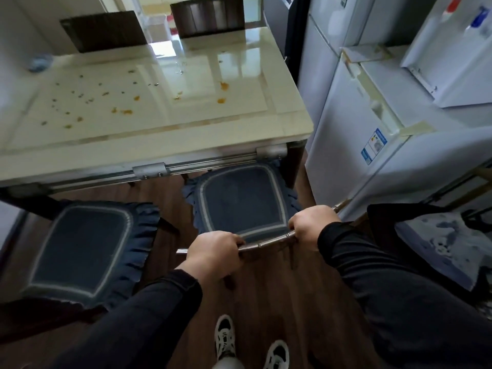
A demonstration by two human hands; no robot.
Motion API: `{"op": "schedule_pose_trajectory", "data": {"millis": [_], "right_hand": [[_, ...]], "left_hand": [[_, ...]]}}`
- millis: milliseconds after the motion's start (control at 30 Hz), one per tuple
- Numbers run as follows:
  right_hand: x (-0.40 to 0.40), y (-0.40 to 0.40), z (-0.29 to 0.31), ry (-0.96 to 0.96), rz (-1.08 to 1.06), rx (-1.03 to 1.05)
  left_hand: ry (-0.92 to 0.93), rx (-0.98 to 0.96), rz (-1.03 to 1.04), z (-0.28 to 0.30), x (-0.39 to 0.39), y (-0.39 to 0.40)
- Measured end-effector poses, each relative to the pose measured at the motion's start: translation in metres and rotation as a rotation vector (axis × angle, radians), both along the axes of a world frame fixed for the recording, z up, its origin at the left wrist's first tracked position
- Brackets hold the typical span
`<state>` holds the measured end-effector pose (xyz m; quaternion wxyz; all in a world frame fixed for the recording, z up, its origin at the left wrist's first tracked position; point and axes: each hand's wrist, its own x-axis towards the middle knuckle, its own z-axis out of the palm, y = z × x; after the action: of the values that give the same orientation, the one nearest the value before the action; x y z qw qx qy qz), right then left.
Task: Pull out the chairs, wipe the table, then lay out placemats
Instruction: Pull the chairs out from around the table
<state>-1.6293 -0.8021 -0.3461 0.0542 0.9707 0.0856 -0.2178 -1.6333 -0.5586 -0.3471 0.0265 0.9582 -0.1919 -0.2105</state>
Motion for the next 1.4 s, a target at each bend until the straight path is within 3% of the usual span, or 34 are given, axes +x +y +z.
{"op": "schedule_pose_trajectory", "data": {"millis": [467, 1400], "right_hand": [[0.026, -0.001, -0.005, -0.051, -0.022, 0.061], [0.154, -0.006, -0.005, -0.076, -0.025, 0.117]], "left_hand": [[0.007, 0.030, 0.016, 0.003, 0.030, 0.000], [0.031, 0.094, 0.029, 0.009, 0.165, -0.009]]}}
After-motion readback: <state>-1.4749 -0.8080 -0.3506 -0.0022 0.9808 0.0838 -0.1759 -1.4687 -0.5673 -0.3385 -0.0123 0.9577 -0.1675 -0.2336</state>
